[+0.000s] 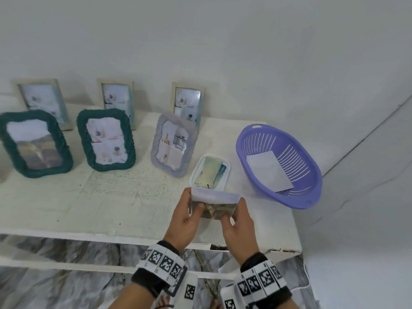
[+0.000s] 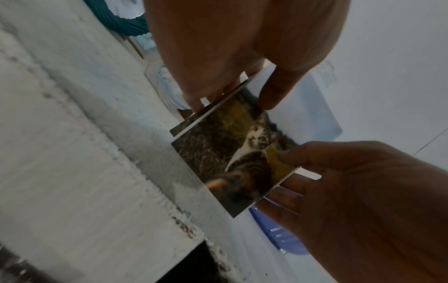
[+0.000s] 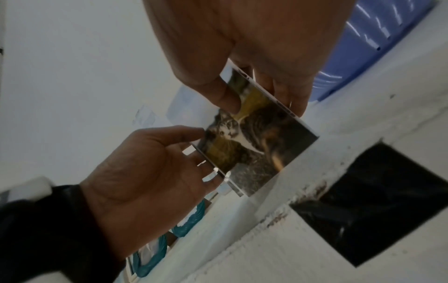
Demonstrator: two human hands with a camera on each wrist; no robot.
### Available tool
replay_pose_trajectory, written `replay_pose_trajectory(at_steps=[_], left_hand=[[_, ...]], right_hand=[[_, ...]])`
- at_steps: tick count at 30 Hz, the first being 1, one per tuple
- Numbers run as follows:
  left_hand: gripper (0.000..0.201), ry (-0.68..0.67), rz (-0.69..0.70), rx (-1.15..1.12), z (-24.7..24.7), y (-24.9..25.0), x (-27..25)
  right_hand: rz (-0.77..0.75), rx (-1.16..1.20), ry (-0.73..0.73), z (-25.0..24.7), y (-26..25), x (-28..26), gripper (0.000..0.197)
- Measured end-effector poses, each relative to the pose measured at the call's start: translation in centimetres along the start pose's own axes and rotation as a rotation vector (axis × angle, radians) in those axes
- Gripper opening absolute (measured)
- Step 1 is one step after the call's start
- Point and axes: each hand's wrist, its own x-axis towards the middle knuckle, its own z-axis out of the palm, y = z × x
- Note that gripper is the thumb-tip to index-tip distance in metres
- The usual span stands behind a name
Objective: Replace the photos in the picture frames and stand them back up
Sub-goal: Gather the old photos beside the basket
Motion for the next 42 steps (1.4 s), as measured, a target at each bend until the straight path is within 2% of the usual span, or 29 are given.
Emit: replay_pose_trajectory(at_steps=[5,10,14,19,21,23,26,29,33,37,42], left_hand=[[0.04,-0.013,-0.116,-0.091,0.4,-0.6,-0.1],[0.047,-0.038,-0.173,-0.052,0.7,-1.1,-0.3],[0.044,-0.07,-0.181,0.026,0.8,-1.6,0.1],[0.031,-0.149,-0.193,-0.102,1.4,1.3,1.9],[0.036,-0.172,-0.208,-0.146,1.8,2.4,3.1],[0.04,-0.172,-0.23,-0.119,2.6,3.0,4.6],[0.03,-0.129,-0.28,-0.015,4.4,2.8,7.3],[0.044,-0.173,-0.383,0.088,6.7,2.2,9.4],[0.061,-0.187,-0.448,-0.001,9.5,2.4,10.7],[0.06,-0.128,-0.444,-0.097,10.7,2.4,11.3],[0.06,-0.115,-0.45,-0.084,10.1,2.4,11.8]], right_hand=[[0.039,-0.024,0.015,1.5,0.5,-0.2,0.039],[0.053,-0.127,0.048,2.4,1.8,-0.3,0.031],[0.07,-0.15,0.069,1.5,1.8,0.3,0.017],[0.019,-0.087,-0.007,-2.6,-0.6,0.7,0.021],[0.006,-0.043,-0.055,-5.2,-2.1,1.4,0.021],[0.036,0.028,-0.066,-7.9,-3.7,2.7,0.019],[0.132,0.077,-0.017,-12.0,-5.8,5.3,0.022],[0.183,-0.067,-0.008,-15.7,-6.0,8.8,0.022],[0.282,-0.248,-0.054,-18.3,-5.9,13.7,0.016],[0.301,-0.601,-0.194,-18.3,-5.6,17.3,0.016],[0.364,-0.808,-0.371,-16.7,-4.3,19.7,0.019]])
